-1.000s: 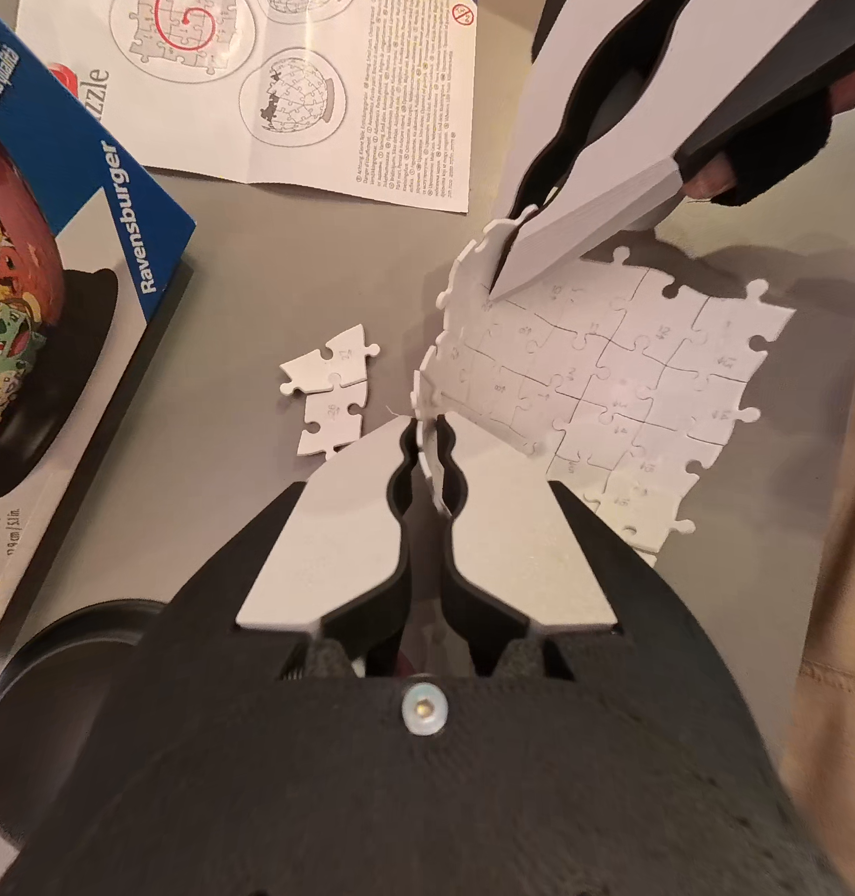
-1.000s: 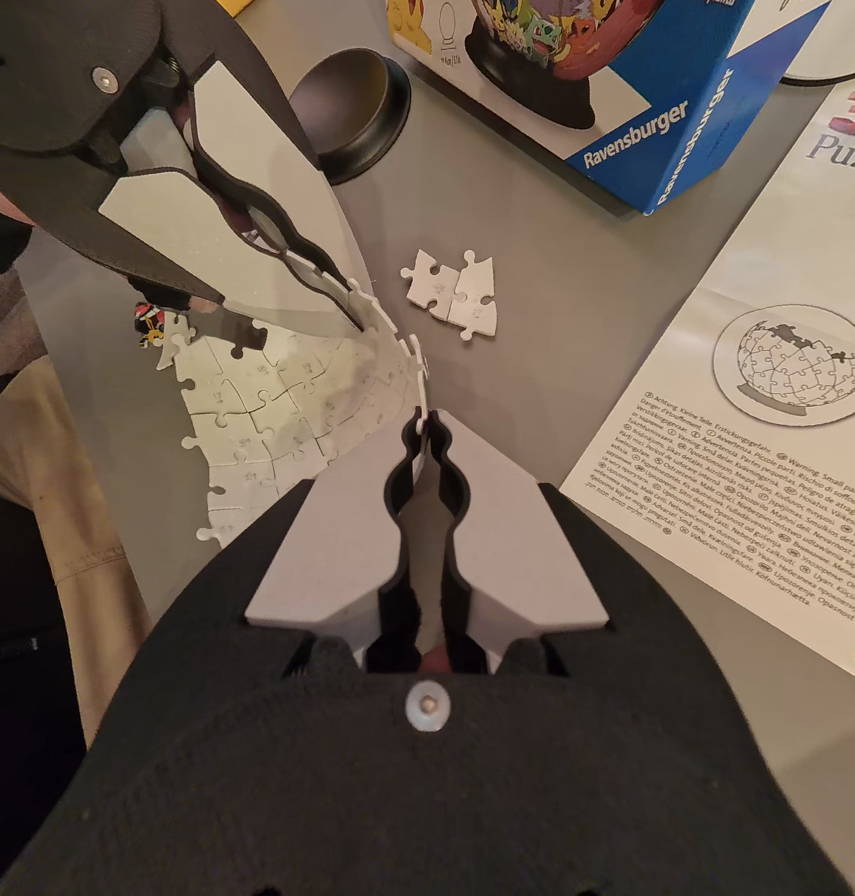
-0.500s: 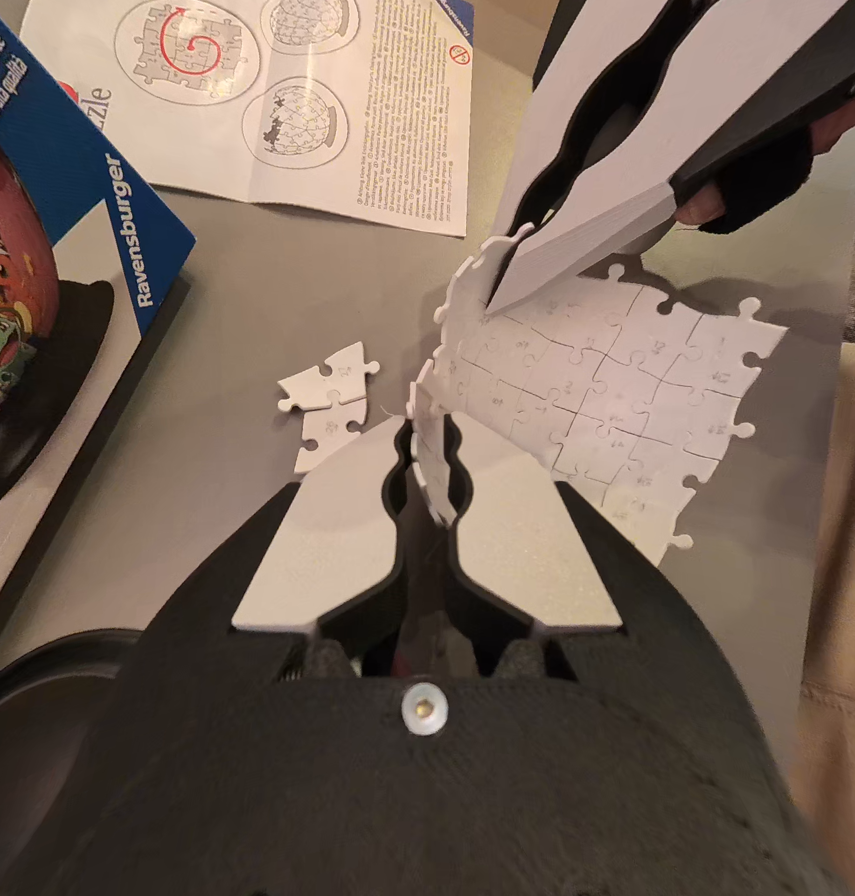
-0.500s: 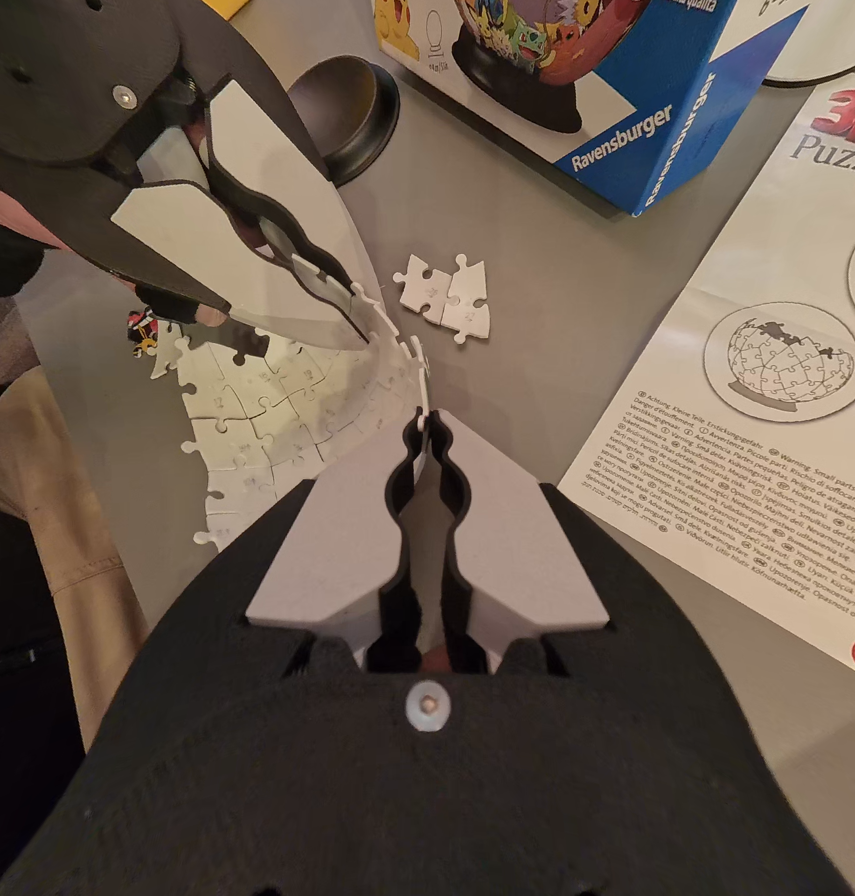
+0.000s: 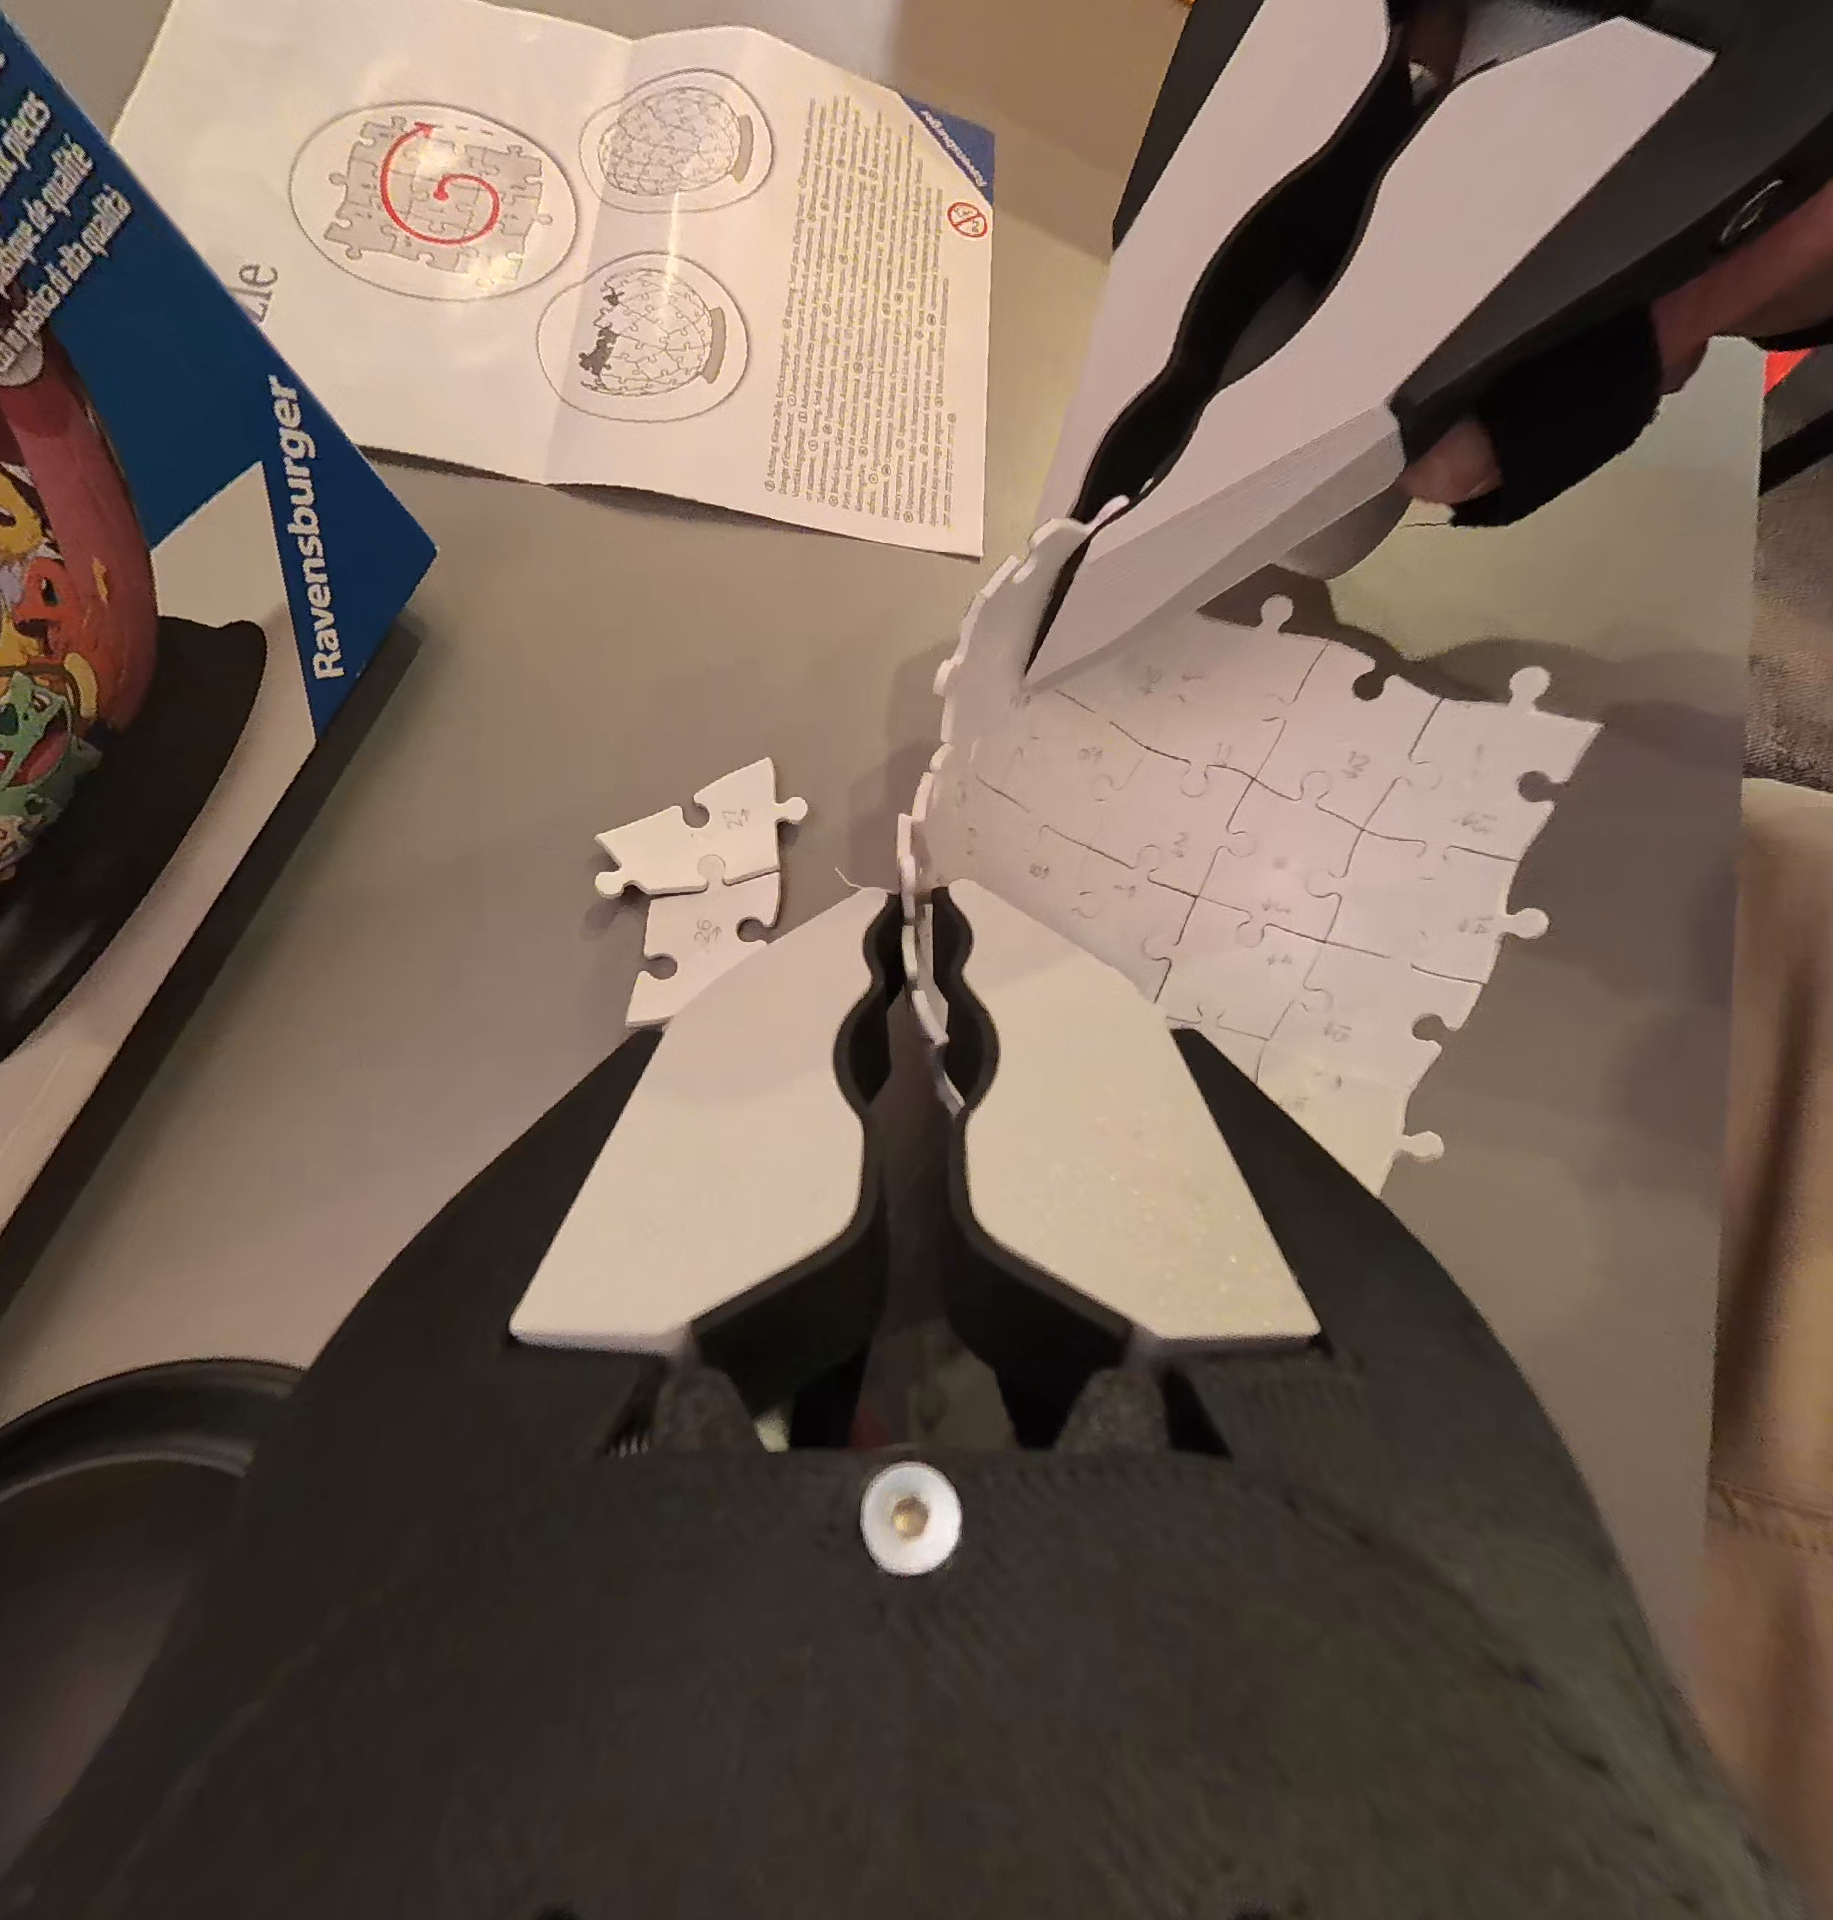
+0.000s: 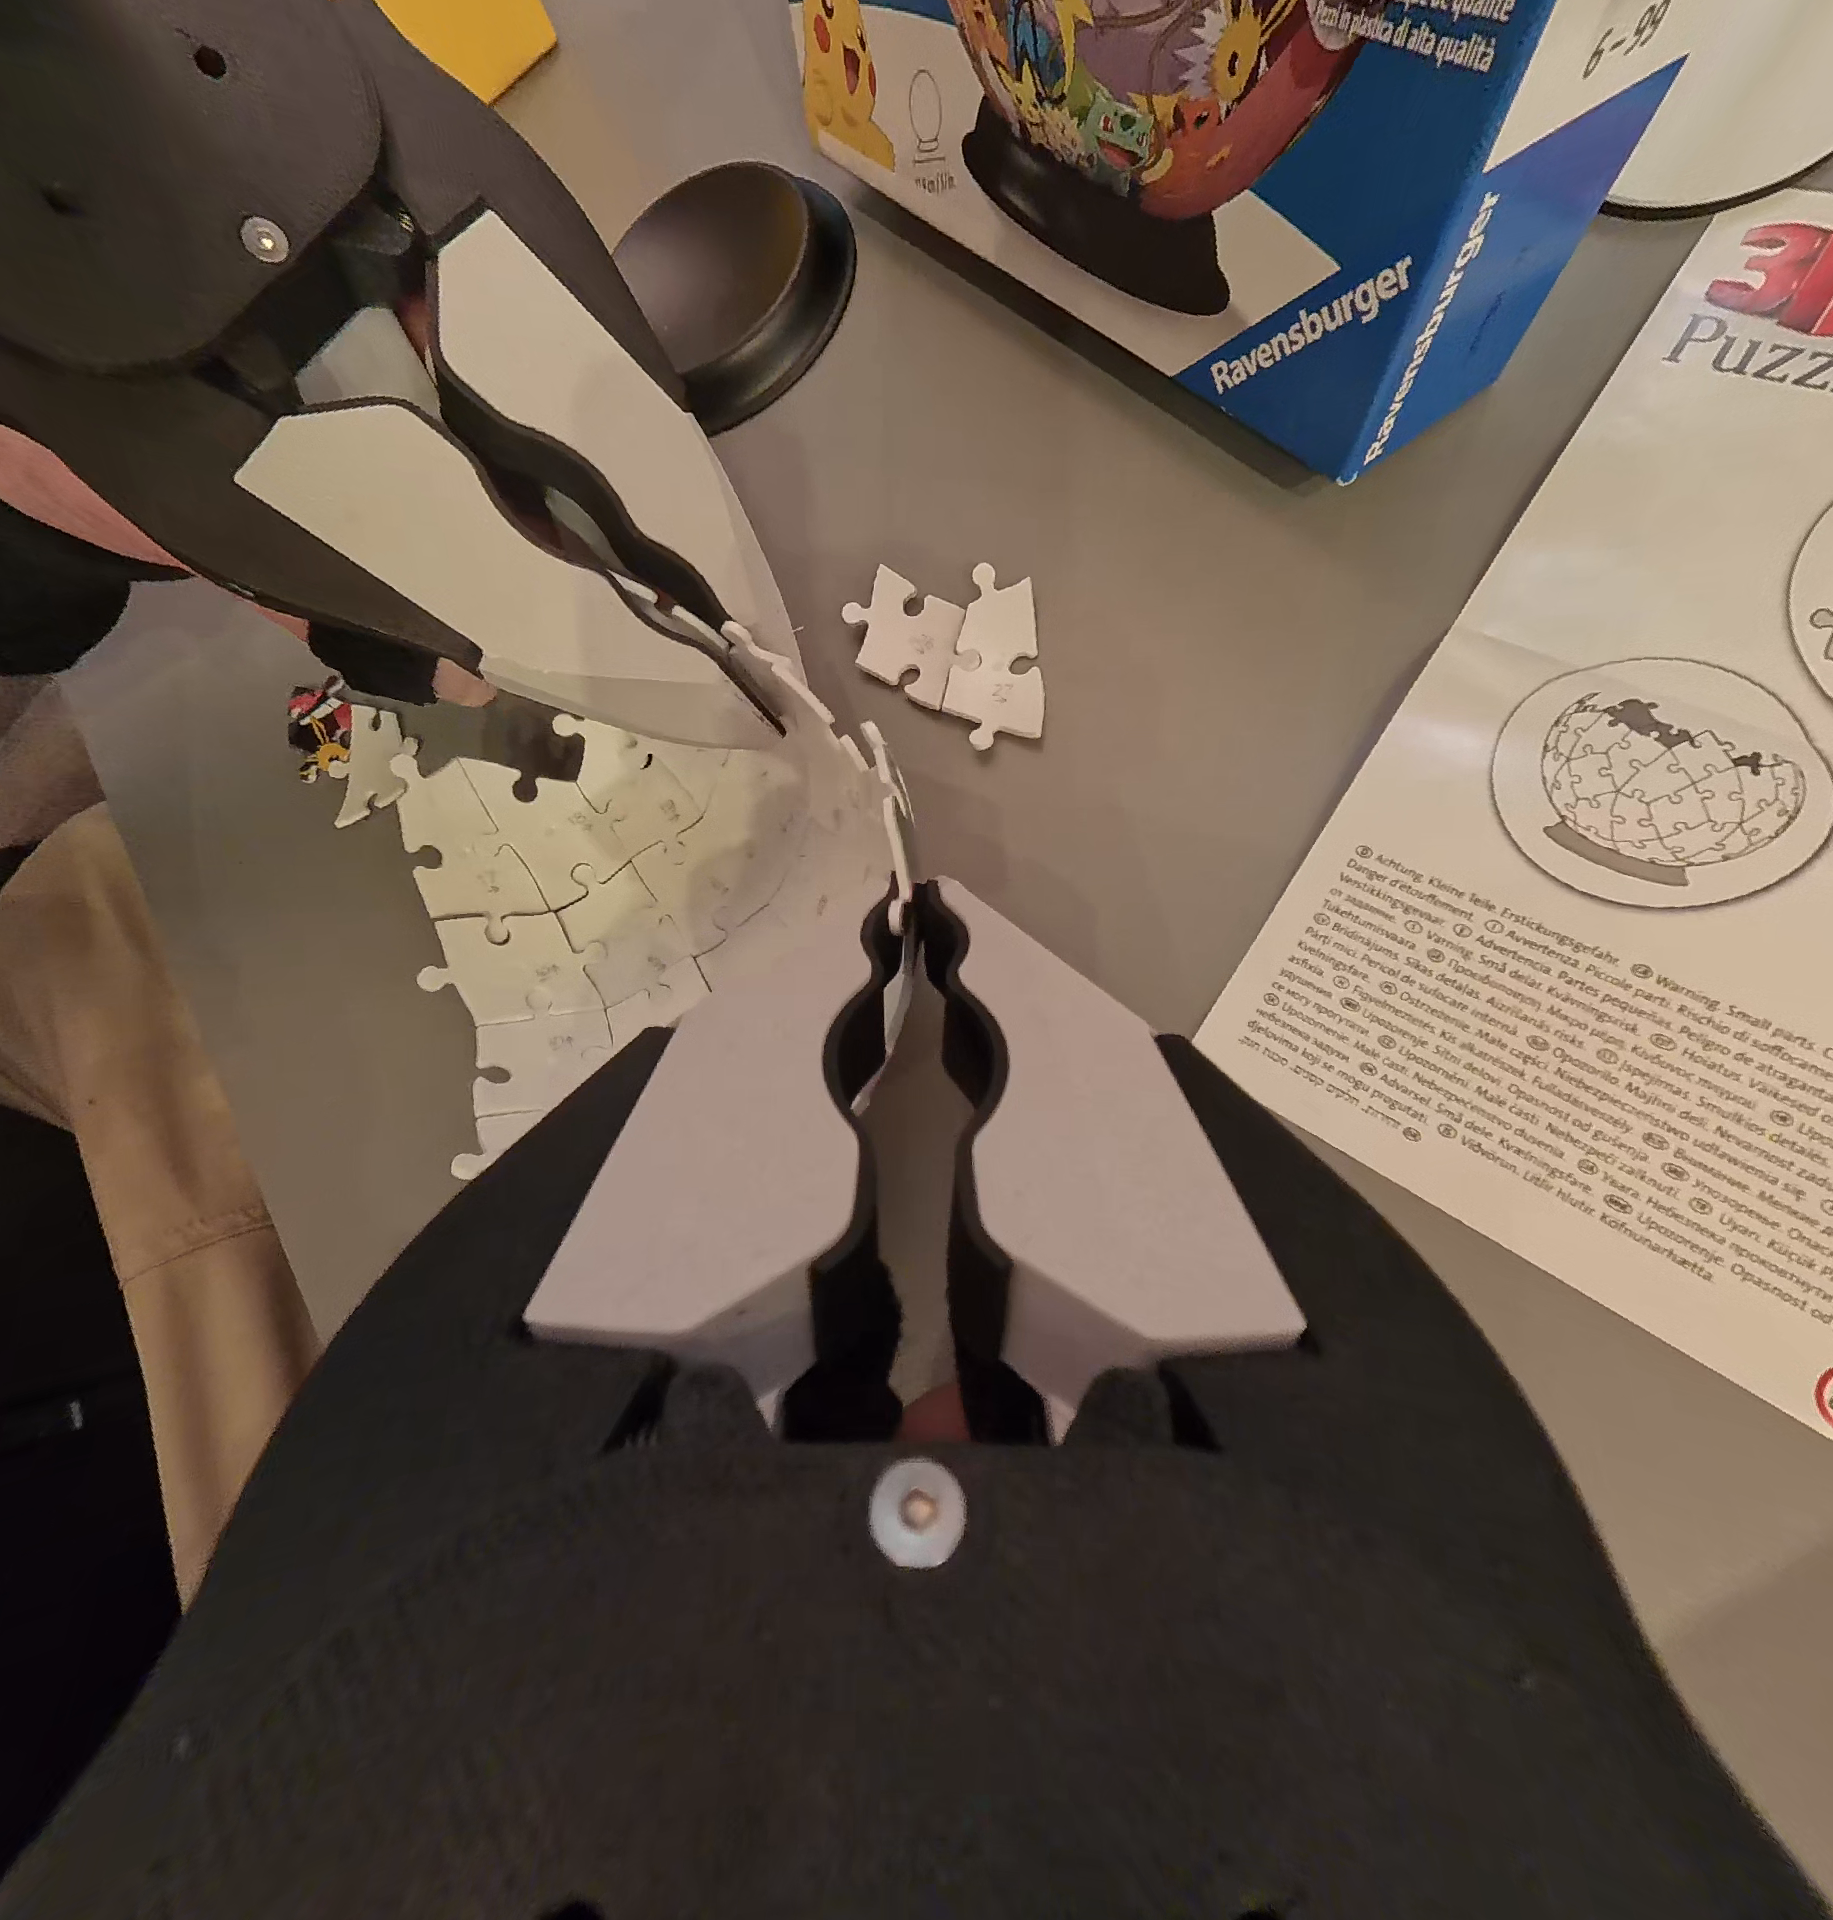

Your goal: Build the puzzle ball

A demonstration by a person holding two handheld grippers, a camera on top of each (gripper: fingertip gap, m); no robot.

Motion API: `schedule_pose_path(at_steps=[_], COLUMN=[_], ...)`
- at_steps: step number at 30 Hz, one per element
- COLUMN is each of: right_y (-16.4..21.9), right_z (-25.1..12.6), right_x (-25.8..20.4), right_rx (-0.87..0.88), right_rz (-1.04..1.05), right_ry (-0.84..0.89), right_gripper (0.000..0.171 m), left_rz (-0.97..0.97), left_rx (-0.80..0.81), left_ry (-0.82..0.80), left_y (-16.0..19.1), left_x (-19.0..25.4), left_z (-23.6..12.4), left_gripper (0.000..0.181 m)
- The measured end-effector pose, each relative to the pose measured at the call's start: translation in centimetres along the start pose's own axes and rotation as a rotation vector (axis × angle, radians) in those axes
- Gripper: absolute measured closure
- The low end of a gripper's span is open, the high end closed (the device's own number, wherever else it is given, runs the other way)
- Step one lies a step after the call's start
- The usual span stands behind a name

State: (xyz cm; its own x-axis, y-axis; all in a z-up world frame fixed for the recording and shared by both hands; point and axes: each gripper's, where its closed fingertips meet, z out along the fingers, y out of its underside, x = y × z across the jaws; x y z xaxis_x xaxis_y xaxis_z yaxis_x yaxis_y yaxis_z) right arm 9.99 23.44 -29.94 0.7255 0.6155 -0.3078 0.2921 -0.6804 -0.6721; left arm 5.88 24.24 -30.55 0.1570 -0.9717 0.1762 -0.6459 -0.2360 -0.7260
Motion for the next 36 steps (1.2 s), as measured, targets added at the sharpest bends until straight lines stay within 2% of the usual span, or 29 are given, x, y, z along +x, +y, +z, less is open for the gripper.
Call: schedule_pose_path(at_steps=[4,7,12,15,18,23,33,36], right_y=[-1.0,-2.2,-2.1,-2.2,-2.4,-2.8,-2.3,-2.0], right_z=[-0.9,-1.2,0.6,1.5,1.5,1.2,2.3,2.2], right_x=[0.2,-0.4,-1.1,-1.3,-1.6,-2.4,-2.8,-2.7], right_rx=[0.017,0.018,-0.131,-0.201,-0.234,-0.286,-0.372,-0.425], right_rz=[-0.079,-0.227,-0.521,-0.628,-0.677,-0.771,-0.820,-0.822], right_ry=[0.037,0.047,0.048,0.038,0.013,0.010,-0.087,-0.083], right_gripper=[0.158,0.154,0.168,0.170,0.169,0.154,0.165,0.158], left_rz=[0.011,0.022,0.040,0.050,0.038,0.062,0.094,0.118], left_rx=[0.018,0.023,0.027,0.018,0.031,0.032,0.039,0.044], left_ry=[0.003,0.009,0.026,0.022,0.032,0.040,0.042,0.049], left_y=[-0.1,-0.2,0.0,0.2,0.3,0.2,0.1,0.0], left_x=[0.2,0.3,0.4,0.2,0.2,0.3,0.3,0.6], left_z=[-0.1,-0.1,-0.2,-0.2,-0.4,-0.4,-0.5,-0.5], left_gripper=[0.176,0.176,0.176,0.176,0.176,0.176,0.177,0.177])
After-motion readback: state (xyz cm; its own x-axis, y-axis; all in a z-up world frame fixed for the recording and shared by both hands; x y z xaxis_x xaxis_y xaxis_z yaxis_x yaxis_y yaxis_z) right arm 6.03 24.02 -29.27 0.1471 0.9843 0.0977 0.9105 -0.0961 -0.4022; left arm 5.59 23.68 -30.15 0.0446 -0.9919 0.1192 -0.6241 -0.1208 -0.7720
